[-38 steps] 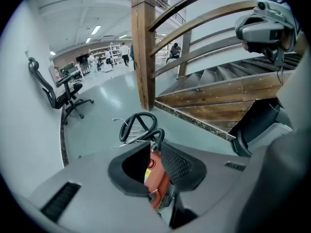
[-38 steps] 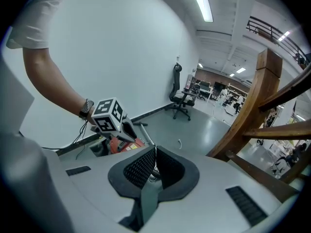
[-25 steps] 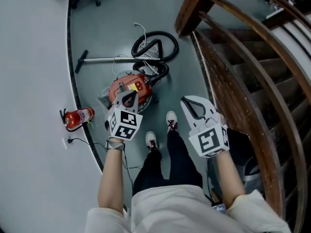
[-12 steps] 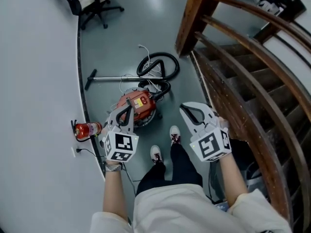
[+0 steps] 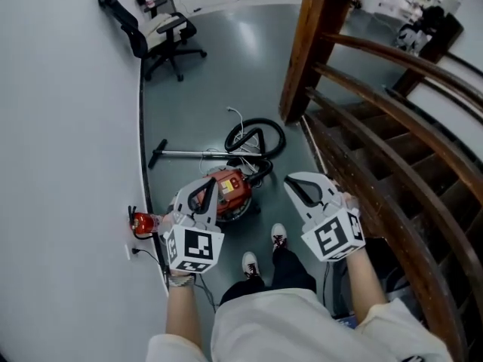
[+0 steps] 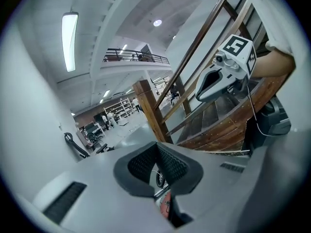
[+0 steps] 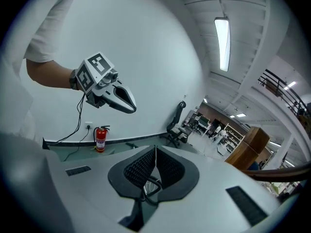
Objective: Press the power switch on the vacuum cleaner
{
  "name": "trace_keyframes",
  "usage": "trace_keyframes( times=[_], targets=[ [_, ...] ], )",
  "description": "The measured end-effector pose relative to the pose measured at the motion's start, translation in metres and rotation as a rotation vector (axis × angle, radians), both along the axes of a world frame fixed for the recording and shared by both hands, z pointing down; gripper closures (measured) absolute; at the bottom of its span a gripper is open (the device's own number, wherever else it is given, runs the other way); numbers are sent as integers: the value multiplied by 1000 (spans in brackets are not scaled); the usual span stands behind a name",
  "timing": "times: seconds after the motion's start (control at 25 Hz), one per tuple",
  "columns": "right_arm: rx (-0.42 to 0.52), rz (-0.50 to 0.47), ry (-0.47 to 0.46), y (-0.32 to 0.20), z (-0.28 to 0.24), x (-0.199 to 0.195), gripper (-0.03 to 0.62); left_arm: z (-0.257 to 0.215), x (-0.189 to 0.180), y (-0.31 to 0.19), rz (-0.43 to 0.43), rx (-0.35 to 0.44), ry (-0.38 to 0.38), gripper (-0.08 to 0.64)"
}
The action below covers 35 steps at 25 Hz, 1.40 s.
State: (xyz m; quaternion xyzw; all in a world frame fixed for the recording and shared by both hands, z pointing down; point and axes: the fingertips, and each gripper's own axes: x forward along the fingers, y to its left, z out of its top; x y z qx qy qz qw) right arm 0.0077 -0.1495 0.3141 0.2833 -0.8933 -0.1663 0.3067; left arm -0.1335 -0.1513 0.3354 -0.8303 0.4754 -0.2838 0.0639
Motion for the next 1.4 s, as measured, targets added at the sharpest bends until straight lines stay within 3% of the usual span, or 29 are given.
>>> trace_keyframes(
  times=[0.68,1.4],
  targets=[
    [156,5,-83,48,-103,2,563,-108,2,74,29,191,8,558],
    [219,-8,-96,77,-128,0,563,-137,-4,112,-5,256,-27,558]
  ],
)
